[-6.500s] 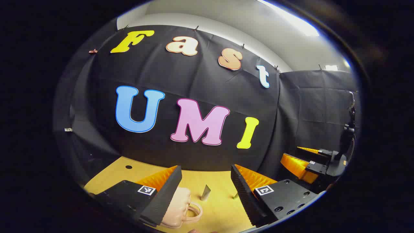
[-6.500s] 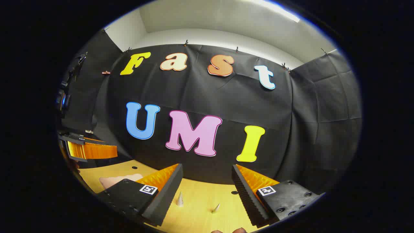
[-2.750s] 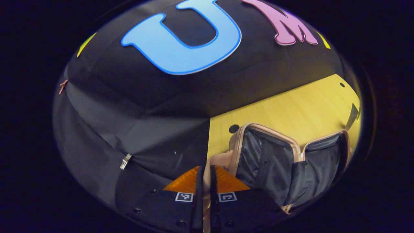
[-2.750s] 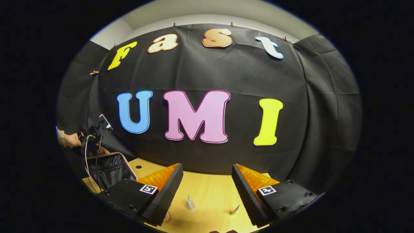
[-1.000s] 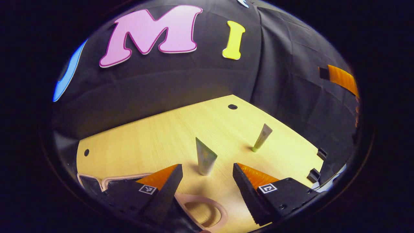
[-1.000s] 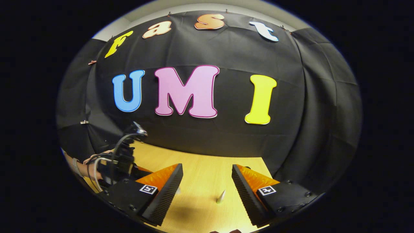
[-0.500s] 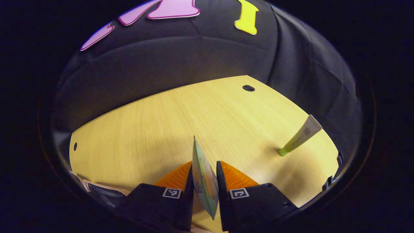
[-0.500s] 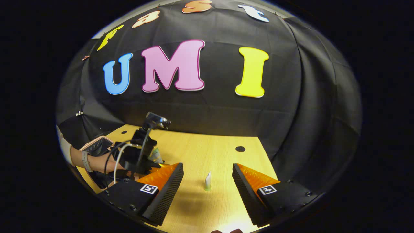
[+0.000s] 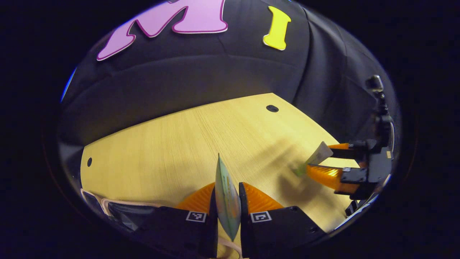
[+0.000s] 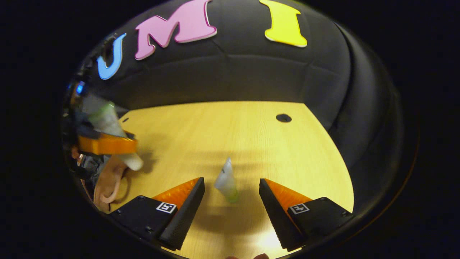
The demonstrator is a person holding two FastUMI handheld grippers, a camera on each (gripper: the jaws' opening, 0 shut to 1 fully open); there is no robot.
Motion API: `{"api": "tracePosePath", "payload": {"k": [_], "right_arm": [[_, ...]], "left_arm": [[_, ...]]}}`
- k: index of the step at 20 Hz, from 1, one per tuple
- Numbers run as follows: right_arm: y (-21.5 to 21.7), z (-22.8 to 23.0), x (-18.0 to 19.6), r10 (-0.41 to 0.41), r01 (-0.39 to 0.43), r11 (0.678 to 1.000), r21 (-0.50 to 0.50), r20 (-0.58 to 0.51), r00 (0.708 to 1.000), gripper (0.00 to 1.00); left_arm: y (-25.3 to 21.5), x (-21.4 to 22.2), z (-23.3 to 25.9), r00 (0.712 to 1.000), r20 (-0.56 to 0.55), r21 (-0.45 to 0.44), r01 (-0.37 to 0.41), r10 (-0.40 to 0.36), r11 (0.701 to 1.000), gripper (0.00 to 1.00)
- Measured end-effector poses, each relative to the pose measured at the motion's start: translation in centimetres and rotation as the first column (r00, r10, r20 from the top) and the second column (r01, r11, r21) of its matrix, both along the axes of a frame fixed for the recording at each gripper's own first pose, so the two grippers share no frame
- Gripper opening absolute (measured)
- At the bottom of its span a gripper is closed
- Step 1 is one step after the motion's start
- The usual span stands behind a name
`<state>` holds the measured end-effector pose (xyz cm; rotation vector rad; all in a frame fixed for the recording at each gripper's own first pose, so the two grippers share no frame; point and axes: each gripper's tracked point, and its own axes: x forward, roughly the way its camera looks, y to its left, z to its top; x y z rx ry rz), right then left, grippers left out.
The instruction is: First open the suitcase, pack the skin care products into it, and then close the suitcase.
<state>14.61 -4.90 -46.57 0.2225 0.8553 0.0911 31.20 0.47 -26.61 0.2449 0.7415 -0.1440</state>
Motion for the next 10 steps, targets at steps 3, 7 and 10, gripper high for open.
{"api": "tracePosePath", "payload": {"k": [3,7,10], "right_arm": [[1.0,-1.7,0.1,0.003,-0.001,0.999,0.046,-0.054,0.999,0.98],[1.8,-1.2,-0.1,-0.015,0.021,0.997,0.079,-0.074,0.997,0.3],[3.7,3.2,-1.0,0.021,-0.02,0.993,0.117,-0.003,1.0,0.3]], "left_arm": [[2.7,-3.6,3.6,0.999,-0.002,0.011,-0.046,0.046,0.999,0.3],[11.4,-9.9,4.8,0.978,-0.13,0.147,-0.145,0.164,0.979,0.3],[18.4,-14.7,3.3,0.909,-0.269,0.188,-0.274,0.318,0.943,0.33]]}}
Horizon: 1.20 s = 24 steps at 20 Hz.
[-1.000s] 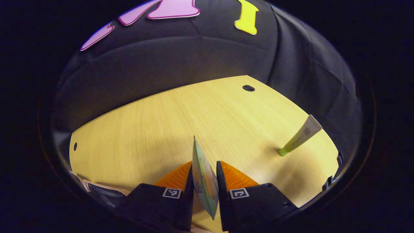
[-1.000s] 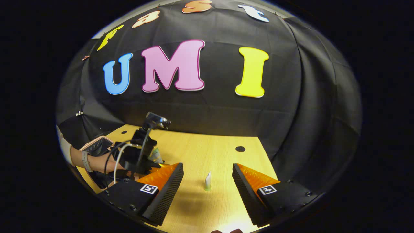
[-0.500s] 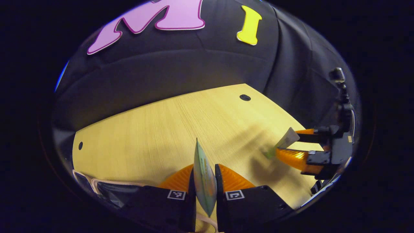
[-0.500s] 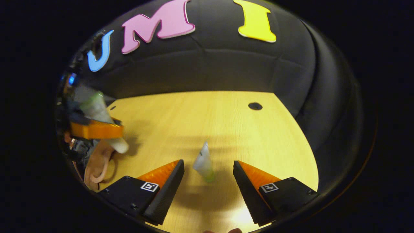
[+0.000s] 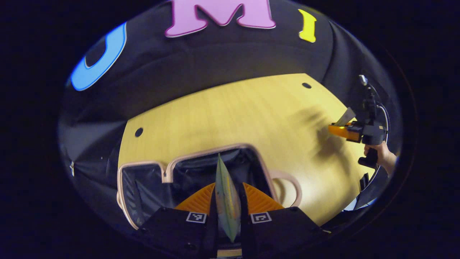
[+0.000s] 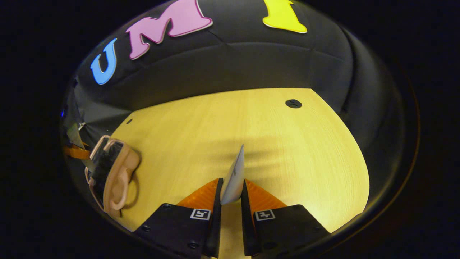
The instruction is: First open the suitcase, pack the skin care products into it, and then close the suitcase.
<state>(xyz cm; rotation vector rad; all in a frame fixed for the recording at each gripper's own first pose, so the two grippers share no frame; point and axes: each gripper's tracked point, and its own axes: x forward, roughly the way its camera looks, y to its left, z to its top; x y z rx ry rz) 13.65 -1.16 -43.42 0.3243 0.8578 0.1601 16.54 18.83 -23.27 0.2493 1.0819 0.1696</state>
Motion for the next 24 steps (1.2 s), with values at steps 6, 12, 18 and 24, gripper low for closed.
{"api": "tracePosePath", "payload": {"k": [6,12,18,24], "right_arm": [[6.0,7.3,-2.9,0.086,-0.094,0.993,0.077,0.099,0.991,0.29],[14.5,11.0,-7.9,0.216,-0.227,0.962,0.152,0.081,0.973,0.29],[23.9,13.1,-10.1,0.331,-0.335,0.909,0.246,0.061,0.942,0.29],[35.0,8.0,-12.8,0.452,-0.377,0.859,0.346,-0.167,0.876,0.29]], "left_arm": [[5.5,-6.6,-5.8,0.94,-0.308,-0.057,-0.175,0.149,0.983,0.3],[6.6,-7.3,-8.7,0.932,-0.341,-0.06,-0.154,0.125,0.986,0.52],[7.5,-5.7,-0.4,0.999,-0.022,0.008,0.023,-0.023,1.0,0.89],[17.2,-13.3,4.7,0.972,0.128,0.036,-0.205,0.199,0.978,0.92]]}}
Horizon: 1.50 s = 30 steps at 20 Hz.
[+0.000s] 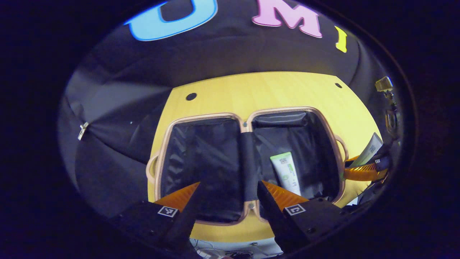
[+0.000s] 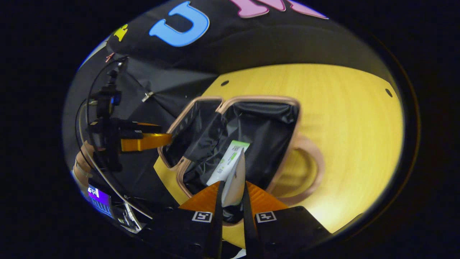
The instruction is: First open the suitcase, pack the skin care products into it, and then close the suitcase.
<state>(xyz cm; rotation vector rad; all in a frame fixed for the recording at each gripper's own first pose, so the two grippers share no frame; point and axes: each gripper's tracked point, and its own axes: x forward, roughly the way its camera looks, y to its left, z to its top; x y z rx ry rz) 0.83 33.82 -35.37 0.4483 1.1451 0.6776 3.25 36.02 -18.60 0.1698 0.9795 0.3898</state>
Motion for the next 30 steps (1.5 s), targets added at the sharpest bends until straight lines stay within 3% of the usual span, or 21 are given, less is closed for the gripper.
{"api": "tracePosePath", "payload": {"k": [1,2,3,4,6,7,10,11,13,15,17,22,25,30], "right_arm": [[0.7,-1.6,-0.1,0.011,-0.013,0.999,-0.047,-0.04,0.999,0.29],[0.9,-3.0,-0.3,0.012,-0.021,0.994,-0.109,-0.086,0.996,0.21],[0.8,-4.2,-0.4,-0.011,-0.012,0.986,-0.168,-0.135,0.991,0.22],[1.3,-5.0,-0.2,-0.059,0.024,0.98,-0.198,-0.17,0.984,0.3],[2.1,-4.9,0.6,-0.139,0.095,0.971,-0.22,-0.194,0.971,0.34],[2.6,-4.1,0.7,-0.162,0.12,0.97,-0.212,-0.192,0.968,0.41],[2.5,-0.4,2.2,-0.2,0.182,0.969,-0.167,-0.095,0.975,0.87],[1.9,1.2,3.3,-0.223,0.215,0.968,-0.131,-0.048,0.974,0.96],[0.0,4.2,5.4,-0.283,0.284,0.956,-0.071,0.015,0.959,0.96],[-2.3,5.3,6.6,-0.333,0.336,0.94,-0.064,0.055,0.941,0.95],[-4.5,6.5,7.4,-0.38,0.386,0.92,-0.06,0.09,0.92,0.95],[-7.8,7.2,7.2,-0.464,0.473,0.88,-0.05,0.12,0.877,0.95],[-8.9,6.6,6.4,-0.521,0.527,0.848,-0.062,0.089,0.849,0.95],[-9.6,7.3,4.5,-0.546,0.549,0.834,-0.058,0.061,0.835,0.96]], "left_arm": [[2.0,-1.7,0.1,0.999,0.005,0.001,-0.053,0.053,0.999,0.93],[4.0,-3.4,0.2,0.995,0.011,0.0,-0.102,0.102,0.995,0.93],[5.6,-4.9,0.6,0.989,0.024,0.001,-0.144,0.144,0.99,0.93],[7.1,-6.3,1.3,0.984,0.044,0.001,-0.173,0.172,0.985,0.93],[9.4,-8.0,2.6,0.979,0.085,0.005,-0.188,0.187,0.982,0.93],[10.7,-8.7,2.9,0.976,0.093,0.017,-0.201,0.199,0.979,0.92],[14.8,-10.1,3.4,0.951,0.133,0.019,-0.283,0.278,0.959,0.92],[15.9,-10.1,3.4,0.939,0.162,-0.011,-0.307,0.304,0.952,0.93],[17.8,-9.3,3.2,0.904,0.211,-0.111,-0.355,0.371,0.928,0.93],[19.6,-8.5,3.0,0.854,0.227,-0.209,-0.428,0.469,0.879,0.92],[22.0,-7.6,3.1,0.823,0.221,-0.245,-0.472,0.523,0.847,0.93],[26.8,-3.9,1.2,0.855,0.149,-0.191,-0.469,0.497,0.862,0.93],[26.1,-1.1,-1.6,0.881,0.062,-0.228,-0.445,0.469,0.866,0.93],[27.6,0.0,-7.6,0.879,-0.11,-0.18,-0.476,0.463,0.861,0.92]]}}
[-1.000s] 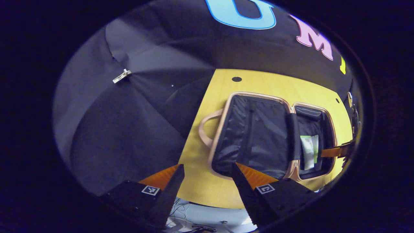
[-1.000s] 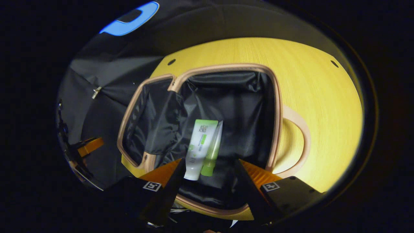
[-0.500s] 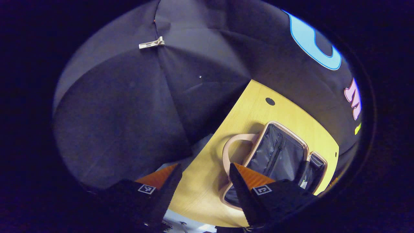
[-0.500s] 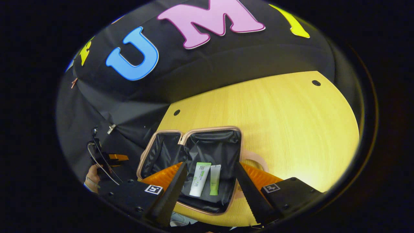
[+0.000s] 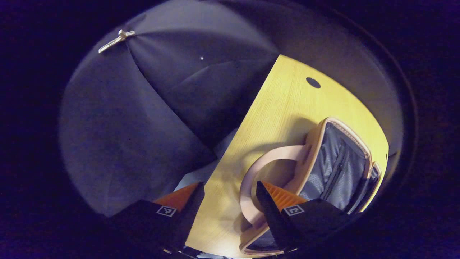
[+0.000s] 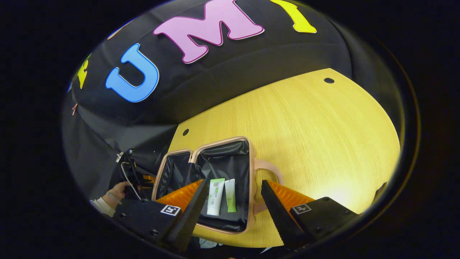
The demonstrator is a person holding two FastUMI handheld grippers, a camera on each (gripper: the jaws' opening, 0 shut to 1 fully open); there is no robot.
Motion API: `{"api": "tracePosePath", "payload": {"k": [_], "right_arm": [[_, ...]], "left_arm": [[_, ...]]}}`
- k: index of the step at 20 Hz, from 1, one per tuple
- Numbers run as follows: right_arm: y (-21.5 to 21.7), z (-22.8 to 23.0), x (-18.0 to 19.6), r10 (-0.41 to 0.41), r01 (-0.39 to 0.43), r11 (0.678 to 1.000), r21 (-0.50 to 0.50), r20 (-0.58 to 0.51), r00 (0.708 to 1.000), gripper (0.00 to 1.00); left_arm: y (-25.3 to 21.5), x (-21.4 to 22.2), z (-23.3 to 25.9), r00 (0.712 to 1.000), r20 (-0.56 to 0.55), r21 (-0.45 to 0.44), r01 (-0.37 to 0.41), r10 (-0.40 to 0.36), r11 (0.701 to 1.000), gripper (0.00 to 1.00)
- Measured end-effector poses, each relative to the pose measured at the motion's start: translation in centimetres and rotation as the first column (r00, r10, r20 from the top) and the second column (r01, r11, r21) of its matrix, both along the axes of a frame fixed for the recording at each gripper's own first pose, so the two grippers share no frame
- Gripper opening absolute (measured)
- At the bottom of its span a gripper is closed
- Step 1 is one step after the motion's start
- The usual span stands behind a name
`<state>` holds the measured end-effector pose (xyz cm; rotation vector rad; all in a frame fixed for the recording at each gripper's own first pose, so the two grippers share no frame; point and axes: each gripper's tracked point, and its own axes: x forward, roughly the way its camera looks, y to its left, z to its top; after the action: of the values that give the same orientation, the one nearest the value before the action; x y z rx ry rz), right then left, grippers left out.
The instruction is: First open the suitcase, pack the skin care products into it, and then close the suitcase.
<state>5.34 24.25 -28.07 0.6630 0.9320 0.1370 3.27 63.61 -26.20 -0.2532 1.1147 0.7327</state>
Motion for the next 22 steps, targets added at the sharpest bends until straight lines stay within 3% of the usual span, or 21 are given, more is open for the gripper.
{"api": "tracePosePath", "payload": {"k": [2,3,5,6,8,12,19,22], "right_arm": [[-1.0,0.3,-0.3,-0.026,0.026,1.0,-0.009,-0.006,1.0,0.96],[-1.7,0.5,-0.4,-0.042,0.042,0.999,-0.013,-0.009,0.999,0.96],[-2.7,0.6,-0.4,-0.06,0.06,0.998,-0.031,-0.001,0.998,0.95],[-3.0,0.5,-0.5,-0.059,0.059,0.997,-0.048,0.002,0.998,0.95],[-3.0,0.7,-0.2,-0.044,0.045,0.997,-0.061,0.019,0.999,0.95],[-1.2,1.2,0.5,0.01,-0.009,1.0,-0.025,0.047,0.999,0.95],[-0.2,4.7,1.3,0.128,-0.136,0.99,0.038,0.172,0.977,0.95],[-1.9,6.0,1.0,0.149,-0.163,0.985,0.055,0.204,0.967,0.96]], "left_arm": [[-0.7,1.2,-1.8,1.0,0.007,-0.053,0.004,-0.003,0.999,0.8],[-0.5,2.2,-2.5,1.0,0.022,-0.052,0.004,-0.003,0.999,0.52],[-2.0,2.1,0.2,0.999,0.032,-0.034,0.028,-0.027,0.999,0.2],[-2.4,2.0,0.7,0.997,0.053,-0.038,0.058,-0.055,0.998,0.16],[-4.6,2.0,2.6,0.988,0.083,-0.068,0.134,-0.129,0.989,0.15],[-8.4,2.0,9.6,0.946,0.157,0.055,0.28,-0.285,0.959,0.08],[-20.8,2.4,22.1,0.835,0.317,0.175,0.415,-0.45,0.893,0.06],[-28.8,4.2,23.9,0.781,0.343,0.222,0.473,-0.522,0.853,0.06]]}}
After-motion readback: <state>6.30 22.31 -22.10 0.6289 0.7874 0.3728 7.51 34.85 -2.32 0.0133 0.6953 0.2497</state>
